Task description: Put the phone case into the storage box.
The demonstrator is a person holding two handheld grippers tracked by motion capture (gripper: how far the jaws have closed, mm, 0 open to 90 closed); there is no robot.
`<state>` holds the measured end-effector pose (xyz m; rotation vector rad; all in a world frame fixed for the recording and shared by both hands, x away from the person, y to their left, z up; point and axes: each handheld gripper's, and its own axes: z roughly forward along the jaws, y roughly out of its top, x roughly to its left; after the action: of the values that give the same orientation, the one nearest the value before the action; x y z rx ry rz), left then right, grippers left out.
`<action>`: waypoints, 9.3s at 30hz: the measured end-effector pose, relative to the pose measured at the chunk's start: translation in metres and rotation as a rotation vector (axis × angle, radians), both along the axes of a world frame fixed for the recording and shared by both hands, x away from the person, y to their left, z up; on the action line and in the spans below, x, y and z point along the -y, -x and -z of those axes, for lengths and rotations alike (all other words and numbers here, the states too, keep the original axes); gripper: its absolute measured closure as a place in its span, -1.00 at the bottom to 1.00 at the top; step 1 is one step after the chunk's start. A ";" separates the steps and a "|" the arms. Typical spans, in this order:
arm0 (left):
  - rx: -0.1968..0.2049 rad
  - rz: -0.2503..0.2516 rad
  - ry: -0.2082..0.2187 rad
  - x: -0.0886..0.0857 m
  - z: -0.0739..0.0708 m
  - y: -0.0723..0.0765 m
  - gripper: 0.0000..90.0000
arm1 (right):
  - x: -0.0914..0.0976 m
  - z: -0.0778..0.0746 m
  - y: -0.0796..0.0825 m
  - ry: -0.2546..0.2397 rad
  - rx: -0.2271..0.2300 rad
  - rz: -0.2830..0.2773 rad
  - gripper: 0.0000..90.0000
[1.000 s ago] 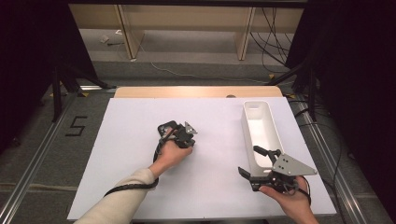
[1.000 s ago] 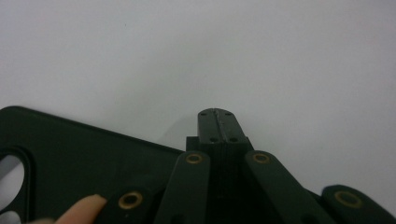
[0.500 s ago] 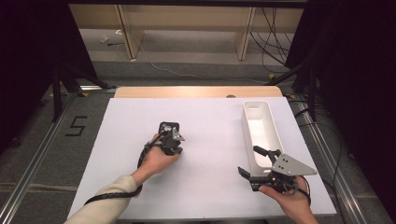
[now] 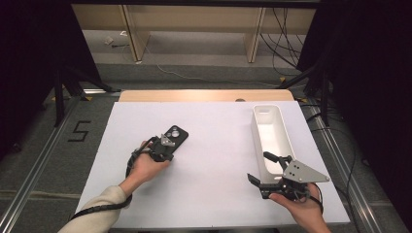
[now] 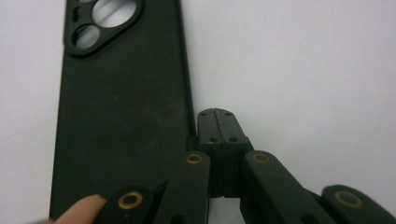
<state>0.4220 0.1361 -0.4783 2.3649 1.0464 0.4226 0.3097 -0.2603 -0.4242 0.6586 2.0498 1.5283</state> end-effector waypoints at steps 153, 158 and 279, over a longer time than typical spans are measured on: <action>-0.140 0.124 -0.015 -0.045 0.001 -0.063 -0.66 | 0.005 0.001 -0.003 -0.047 -0.049 -0.005 -0.88; -0.141 0.123 0.033 -0.047 -0.002 -0.061 -0.66 | 0.005 0.000 -0.002 -0.047 -0.046 -0.003 -0.88; 0.192 0.215 0.343 0.047 -0.041 0.058 -0.66 | -0.054 -0.004 -0.045 -0.074 -0.063 0.013 -0.88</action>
<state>0.3640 0.0893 -0.4370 2.0556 0.7045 0.3505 0.3545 -0.2061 -0.4199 0.7565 2.0388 1.6012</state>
